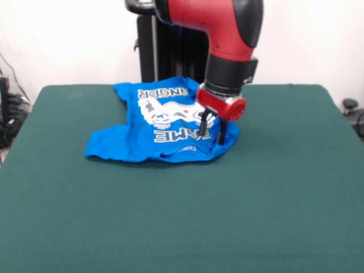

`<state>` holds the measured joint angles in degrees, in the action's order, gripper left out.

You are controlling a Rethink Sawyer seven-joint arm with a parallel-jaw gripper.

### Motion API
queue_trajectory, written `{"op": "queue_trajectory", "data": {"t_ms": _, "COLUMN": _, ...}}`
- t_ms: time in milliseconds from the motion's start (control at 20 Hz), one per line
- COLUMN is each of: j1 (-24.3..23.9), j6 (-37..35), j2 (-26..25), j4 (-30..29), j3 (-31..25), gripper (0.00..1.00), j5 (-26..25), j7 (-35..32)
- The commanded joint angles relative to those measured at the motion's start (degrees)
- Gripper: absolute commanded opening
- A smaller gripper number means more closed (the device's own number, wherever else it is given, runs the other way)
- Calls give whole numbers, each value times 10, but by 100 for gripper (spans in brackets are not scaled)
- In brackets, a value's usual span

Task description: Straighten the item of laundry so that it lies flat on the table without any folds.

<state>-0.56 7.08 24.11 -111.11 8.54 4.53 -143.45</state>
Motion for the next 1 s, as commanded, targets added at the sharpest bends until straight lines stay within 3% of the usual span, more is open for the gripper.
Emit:
{"op": "queue_trajectory", "data": {"t_ms": 50, "j1": -9, "j6": 28, "j2": -54, "j4": -16, "j3": -65, "gripper": 100, "j5": -7, "j7": -75}}
{"op": "queue_trajectory", "data": {"t_ms": 550, "j1": -9, "j6": -37, "j2": 2, "j4": -39, "j3": -80, "gripper": 100, "j5": 12, "j7": -78}}
{"op": "queue_trajectory", "data": {"t_ms": 800, "j1": -4, "j6": -129, "j2": 92, "j4": -70, "j3": -73, "gripper": 100, "j5": 28, "j7": -75}}
{"op": "queue_trajectory", "data": {"t_ms": 1000, "j1": -16, "j6": -146, "j2": 118, "j4": -81, "j3": -85, "gripper": 100, "j5": 25, "j7": -73}}
